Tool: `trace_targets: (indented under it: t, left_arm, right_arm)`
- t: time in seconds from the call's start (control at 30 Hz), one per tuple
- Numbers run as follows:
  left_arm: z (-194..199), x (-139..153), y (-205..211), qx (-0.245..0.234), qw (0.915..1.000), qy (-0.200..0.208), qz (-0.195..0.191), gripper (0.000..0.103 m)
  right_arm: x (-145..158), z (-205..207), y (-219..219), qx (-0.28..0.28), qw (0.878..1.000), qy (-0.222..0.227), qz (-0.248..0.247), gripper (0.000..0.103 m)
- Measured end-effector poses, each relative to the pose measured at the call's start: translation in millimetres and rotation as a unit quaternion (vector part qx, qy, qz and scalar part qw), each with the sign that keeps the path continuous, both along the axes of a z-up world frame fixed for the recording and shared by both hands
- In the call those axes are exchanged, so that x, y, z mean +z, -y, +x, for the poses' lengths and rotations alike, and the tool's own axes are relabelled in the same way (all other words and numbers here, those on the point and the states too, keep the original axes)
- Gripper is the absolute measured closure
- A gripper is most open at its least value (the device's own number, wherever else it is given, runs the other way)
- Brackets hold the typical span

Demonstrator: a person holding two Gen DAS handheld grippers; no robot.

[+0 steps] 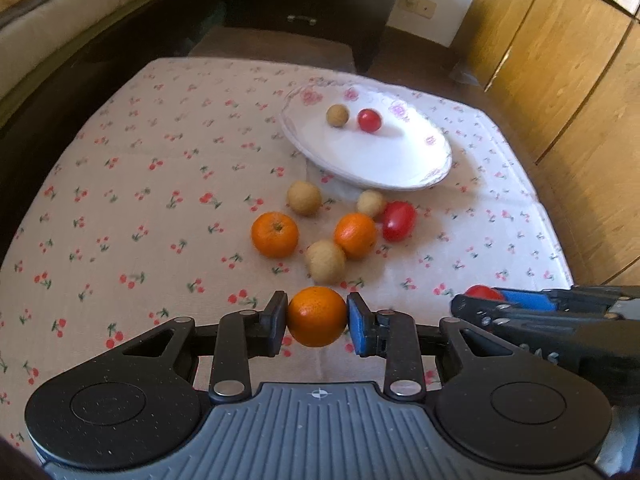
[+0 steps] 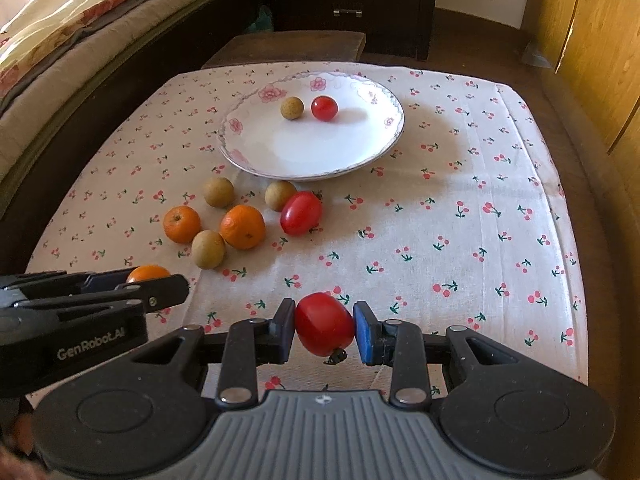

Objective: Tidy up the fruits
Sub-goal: 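Carry the red tomato and mandarin over the white bowl with both tools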

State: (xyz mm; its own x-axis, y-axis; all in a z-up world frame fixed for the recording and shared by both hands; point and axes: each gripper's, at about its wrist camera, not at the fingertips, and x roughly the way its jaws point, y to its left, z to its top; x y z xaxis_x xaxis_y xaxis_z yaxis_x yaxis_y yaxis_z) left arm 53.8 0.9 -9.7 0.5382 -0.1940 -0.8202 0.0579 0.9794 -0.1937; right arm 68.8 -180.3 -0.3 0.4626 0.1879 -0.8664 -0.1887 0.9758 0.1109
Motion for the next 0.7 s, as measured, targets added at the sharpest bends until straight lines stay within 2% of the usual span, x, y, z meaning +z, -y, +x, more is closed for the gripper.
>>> trace_targets:
  t: [0.7]
  left_arm:
    - [41.9,20.8,9.0,0.006,0.9996,0.027,-0.007,0.063]
  right_arm:
    - [16.6,34.5,1.7,-0.023,0.999,0.027,0.035,0.070]
